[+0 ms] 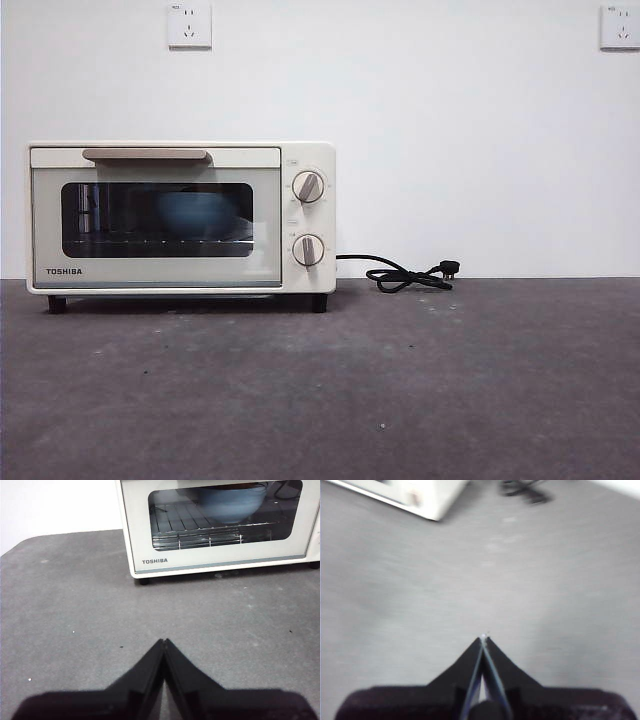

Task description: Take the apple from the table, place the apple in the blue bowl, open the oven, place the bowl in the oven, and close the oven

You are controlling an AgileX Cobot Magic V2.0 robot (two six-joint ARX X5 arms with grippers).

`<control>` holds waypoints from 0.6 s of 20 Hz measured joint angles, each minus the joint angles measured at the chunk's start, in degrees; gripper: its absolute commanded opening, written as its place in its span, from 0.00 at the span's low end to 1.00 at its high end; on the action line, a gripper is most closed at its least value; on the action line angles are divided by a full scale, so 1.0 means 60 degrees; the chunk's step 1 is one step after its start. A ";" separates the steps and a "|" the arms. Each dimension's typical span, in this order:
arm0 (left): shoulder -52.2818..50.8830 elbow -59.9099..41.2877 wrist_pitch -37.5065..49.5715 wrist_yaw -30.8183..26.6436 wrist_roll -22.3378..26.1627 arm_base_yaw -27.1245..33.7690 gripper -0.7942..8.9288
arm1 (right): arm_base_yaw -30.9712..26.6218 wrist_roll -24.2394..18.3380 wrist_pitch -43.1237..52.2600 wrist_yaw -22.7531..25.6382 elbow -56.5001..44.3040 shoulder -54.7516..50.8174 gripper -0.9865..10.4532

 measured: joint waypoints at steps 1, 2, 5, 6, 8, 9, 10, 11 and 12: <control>0.0000 0.0000 0.0000 0.0000 0.0000 0.0000 0.08 | -0.0204 -0.0248 0.0004 0.0036 0.0000 -0.0164 0.09; 0.0004 0.0000 0.0000 0.0000 0.0004 0.0000 0.08 | -0.0510 -0.0404 0.0000 0.0022 0.0000 -0.0372 0.09; 0.0004 0.0000 0.0004 0.0000 0.0004 0.0000 0.08 | -0.1894 -0.0525 0.0182 -0.0153 -0.0091 -0.1060 0.09; 0.0004 0.0000 0.0000 0.0000 0.0004 0.0000 0.08 | -0.2514 -0.0532 0.0514 -0.0153 -0.0342 -0.1406 0.09; 0.0004 0.0000 0.0000 0.0000 0.0004 0.0000 0.08 | -0.3588 -0.0550 0.1424 -0.0189 -0.1213 -0.2124 0.09; 0.0004 0.0000 0.0004 0.0000 0.0004 0.0000 0.08 | -0.4000 -0.0546 0.1971 -0.0281 -0.1752 -0.2455 0.09; 0.0004 0.0000 0.0000 0.0000 0.0000 0.0000 0.08 | -0.4430 -0.0546 0.2721 -0.0484 -0.2499 -0.2838 0.09; 0.0004 0.0000 0.0004 0.0000 0.0004 0.0000 0.08 | -0.4692 -0.0546 0.3395 -0.0761 -0.3166 -0.3136 0.09; 0.0004 0.0000 0.0004 0.0000 0.0000 0.0000 0.08 | -0.4892 -0.0539 0.4262 -0.1107 -0.4029 -0.3497 0.09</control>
